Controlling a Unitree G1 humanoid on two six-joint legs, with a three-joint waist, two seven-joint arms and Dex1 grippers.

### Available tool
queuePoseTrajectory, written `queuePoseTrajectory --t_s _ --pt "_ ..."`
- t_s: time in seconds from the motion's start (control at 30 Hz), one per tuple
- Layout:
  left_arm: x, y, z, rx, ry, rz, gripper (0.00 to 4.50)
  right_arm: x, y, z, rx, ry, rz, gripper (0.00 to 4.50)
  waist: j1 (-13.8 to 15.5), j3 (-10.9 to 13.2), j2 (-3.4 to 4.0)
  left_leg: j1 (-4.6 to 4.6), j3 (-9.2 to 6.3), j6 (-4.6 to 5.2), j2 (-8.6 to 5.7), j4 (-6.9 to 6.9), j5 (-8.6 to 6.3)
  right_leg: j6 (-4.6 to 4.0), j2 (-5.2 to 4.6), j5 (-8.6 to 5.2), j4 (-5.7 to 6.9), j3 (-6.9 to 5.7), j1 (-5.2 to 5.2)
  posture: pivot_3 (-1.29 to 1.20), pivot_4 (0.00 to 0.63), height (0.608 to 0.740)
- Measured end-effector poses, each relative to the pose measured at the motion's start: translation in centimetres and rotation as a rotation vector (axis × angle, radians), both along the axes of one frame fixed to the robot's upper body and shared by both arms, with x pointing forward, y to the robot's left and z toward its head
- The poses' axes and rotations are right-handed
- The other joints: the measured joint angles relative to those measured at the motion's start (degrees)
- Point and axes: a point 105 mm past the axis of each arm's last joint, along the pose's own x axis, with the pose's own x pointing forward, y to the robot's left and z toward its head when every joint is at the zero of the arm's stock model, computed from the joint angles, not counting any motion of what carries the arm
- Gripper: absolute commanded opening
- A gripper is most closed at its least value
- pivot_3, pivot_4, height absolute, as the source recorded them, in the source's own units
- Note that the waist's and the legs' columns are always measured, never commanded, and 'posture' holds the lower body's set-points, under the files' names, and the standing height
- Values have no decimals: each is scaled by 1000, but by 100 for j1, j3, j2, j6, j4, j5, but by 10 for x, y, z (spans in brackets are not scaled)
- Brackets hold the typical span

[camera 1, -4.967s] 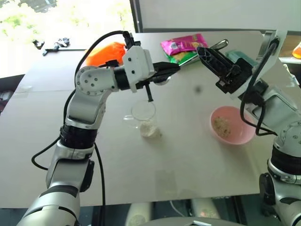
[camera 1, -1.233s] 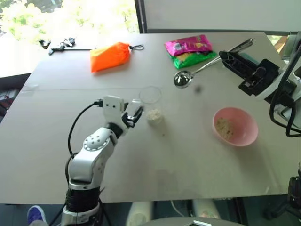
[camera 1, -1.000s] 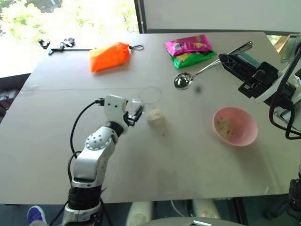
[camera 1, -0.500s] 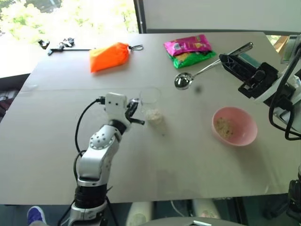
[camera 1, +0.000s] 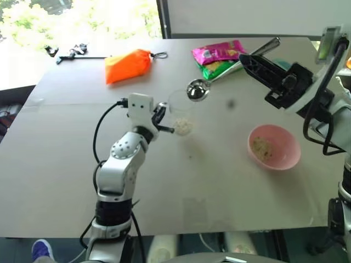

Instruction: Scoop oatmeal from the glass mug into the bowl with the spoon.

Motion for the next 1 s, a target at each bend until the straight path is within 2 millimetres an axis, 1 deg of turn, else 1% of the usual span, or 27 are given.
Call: queuePoseTrajectory --t_s 0.07,0.13,0.2,0.3,0.37,0.47,0.5,0.6,0.7,0.87,1.0 --pt "2 -11 5 6 -30 -42 31 1 5 1 -35 -32 -7 0 1 0 0 -2 0 0 -1 -1 0 0 -1 0 -3 -1 0 0 150 740" --pt "5 -20 9 26 -66 -79 31 9 6 -3 -111 -64 -53 0 5 0 0 -4 -1 0 -2 -2 0 0 -1 0 -4 -1 -2 0 150 740" --pt "5 -21 11 29 -79 -83 31 11 6 -5 -130 -70 -65 0 3 1 -1 -4 -1 0 -2 -2 0 0 -1 0 -3 -1 -3 0 150 740" --pt "10 -24 18 27 -115 -88 31 17 1 -10 -216 -110 -112 0 5 1 -2 -5 -1 0 -3 -2 0 0 -2 0 -2 -2 -3 0 150 740" --pt "13 -27 20 32 -131 -96 31 19 1 -10 -233 -125 -116 0 4 1 -2 -5 -1 0 -3 -1 0 0 -2 0 -2 -2 -3 0 150 740" --pt "14 -35 20 53 -155 -119 31 22 -2 -9 -302 -172 -151 0 4 1 -2 -6 -1 0 -4 -2 0 0 -3 0 -2 -2 -3 0 150 740" --pt "16 -39 21 75 -168 -134 31 23 -1 -12 -372 -216 -172 0 4 1 -2 -5 -1 0 -5 -2 0 0 -3 0 -2 -2 -4 0 150 740" --pt "18 -49 22 113 -203 -161 31 27 6 -24 -504 -295 -192 0 2 1 -2 -5 -3 0 -5 -1 0 0 -3 0 -2 -3 -4 0 150 740" --pt "22 -64 24 146 -246 -199 31 31 19 -42 -652 -409 -191 0 0 1 -2 -5 -3 0 -6 -1 0 0 -3 0 -1 -3 -6 0 150 740" --pt "26 -72 23 156 -266 -214 31 36 24 -57 -765 -518 -197 0 -1 2 -3 -8 -5 0 -6 -1 0 0 -3 0 -2 -4 -8 0 150 740" --pt "27 -73 22 165 -277 -219 31 38 29 -66 -756 -489 -164 0 -6 2 -3 -7 -7 -1 -7 0 0 0 -3 0 0 -5 -8 0 150 740"
